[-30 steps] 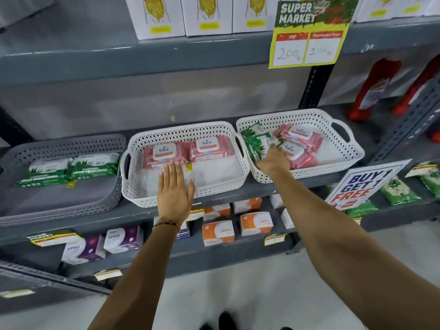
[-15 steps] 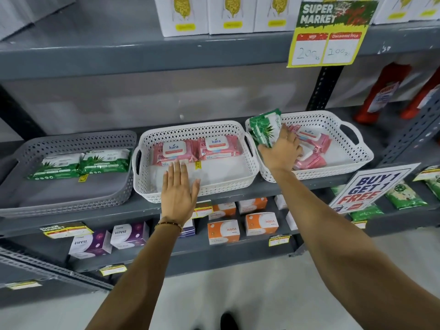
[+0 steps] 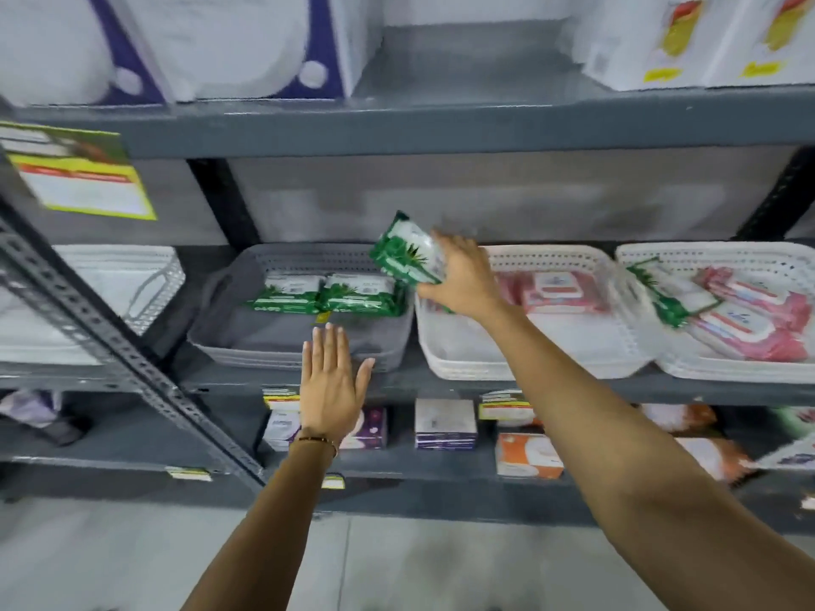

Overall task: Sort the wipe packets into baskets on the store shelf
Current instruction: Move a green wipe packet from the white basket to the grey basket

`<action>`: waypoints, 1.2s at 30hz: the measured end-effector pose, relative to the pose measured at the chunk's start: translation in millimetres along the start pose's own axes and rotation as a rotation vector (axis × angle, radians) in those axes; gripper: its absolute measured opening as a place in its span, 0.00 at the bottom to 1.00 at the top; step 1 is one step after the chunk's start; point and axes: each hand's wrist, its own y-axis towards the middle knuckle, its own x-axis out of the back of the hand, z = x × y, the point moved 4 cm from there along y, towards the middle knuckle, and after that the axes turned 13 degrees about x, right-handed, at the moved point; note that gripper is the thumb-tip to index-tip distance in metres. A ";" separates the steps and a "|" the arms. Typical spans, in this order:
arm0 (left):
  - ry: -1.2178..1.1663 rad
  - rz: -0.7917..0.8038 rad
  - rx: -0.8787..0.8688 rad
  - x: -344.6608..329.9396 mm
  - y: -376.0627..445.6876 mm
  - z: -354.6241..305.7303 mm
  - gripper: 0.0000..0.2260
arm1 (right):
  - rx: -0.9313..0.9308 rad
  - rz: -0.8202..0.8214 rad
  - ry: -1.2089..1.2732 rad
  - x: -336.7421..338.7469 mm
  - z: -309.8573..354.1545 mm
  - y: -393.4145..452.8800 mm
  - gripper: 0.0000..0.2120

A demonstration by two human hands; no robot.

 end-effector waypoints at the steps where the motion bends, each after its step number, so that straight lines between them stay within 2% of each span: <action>1: 0.005 -0.008 0.012 3.2 5.2 23.3 0.39 | 0.028 0.053 0.006 -19.5 19.8 12.7 0.40; 8: 0.025 -0.045 0.070 22.0 26.9 117.7 0.36 | 0.168 0.337 0.027 -116.7 100.8 56.5 0.40; 14: 0.075 -0.025 0.005 21.4 32.1 137.2 0.33 | 0.204 0.551 -0.040 -172.7 131.1 76.5 0.40; 23: 0.092 -0.028 -0.011 16.4 32.2 138.0 0.33 | 0.188 0.602 0.035 -201.0 141.7 79.0 0.38; 25: 0.084 -0.031 0.002 16.8 32.1 136.5 0.33 | 0.173 0.563 0.074 -196.1 137.2 79.5 0.38; 28: 0.059 -0.037 0.030 19.1 30.6 128.7 0.34 | 0.181 0.438 0.080 -177.6 125.7 78.1 0.33; 32: 0.051 -0.025 0.003 16.5 24.6 103.5 0.34 | 0.194 0.152 0.058 -136.9 104.3 68.6 0.26; 36: 0.016 -0.003 -0.077 4.6 9.9 48.6 0.34 | 0.089 -0.103 0.036 -84.0 58.2 37.6 0.23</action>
